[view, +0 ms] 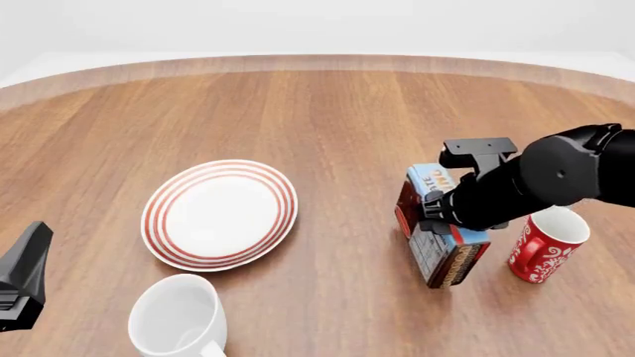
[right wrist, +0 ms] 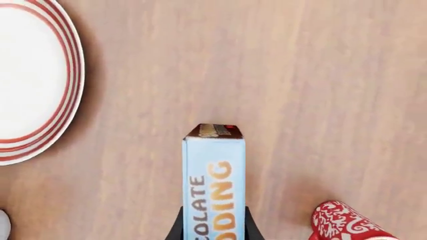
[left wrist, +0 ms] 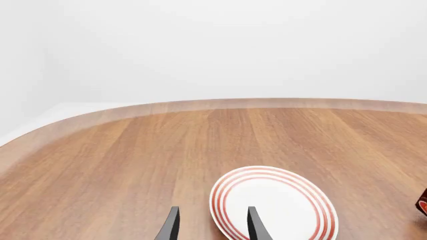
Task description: Pick up the white mug and put it on the plate, and put the chocolate pudding to the right of the plate.
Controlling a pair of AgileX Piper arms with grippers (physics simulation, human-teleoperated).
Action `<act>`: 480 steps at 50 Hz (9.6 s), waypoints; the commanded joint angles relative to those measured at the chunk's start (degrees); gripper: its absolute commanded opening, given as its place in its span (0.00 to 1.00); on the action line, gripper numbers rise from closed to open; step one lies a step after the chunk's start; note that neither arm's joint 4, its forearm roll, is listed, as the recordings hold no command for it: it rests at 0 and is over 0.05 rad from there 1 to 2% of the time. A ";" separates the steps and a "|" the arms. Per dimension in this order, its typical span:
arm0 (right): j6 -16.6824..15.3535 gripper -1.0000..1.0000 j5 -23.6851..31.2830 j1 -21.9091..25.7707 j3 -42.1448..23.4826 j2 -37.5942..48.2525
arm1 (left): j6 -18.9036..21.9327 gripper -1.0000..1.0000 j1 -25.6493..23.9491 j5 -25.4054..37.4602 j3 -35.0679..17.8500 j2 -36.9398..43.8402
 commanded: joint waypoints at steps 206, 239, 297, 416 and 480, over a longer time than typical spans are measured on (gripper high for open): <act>5.88 1.00 0.05 5.72 -21.88 14.51 | 0.00 1.00 0.00 0.00 0.00 0.00; 4.81 1.00 -1.00 7.19 -17.49 7.23 | 0.00 1.00 0.00 0.00 0.00 0.00; 6.31 1.00 -12.05 12.23 2.71 -12.87 | 0.00 1.00 0.00 0.00 0.00 0.00; -6.08 1.00 -30.64 37.17 17.73 -8.60 | 0.00 1.00 0.00 0.00 0.00 0.00; -6.12 1.00 -30.55 48.07 9.63 3.87 | 0.00 1.00 0.00 0.00 0.00 0.00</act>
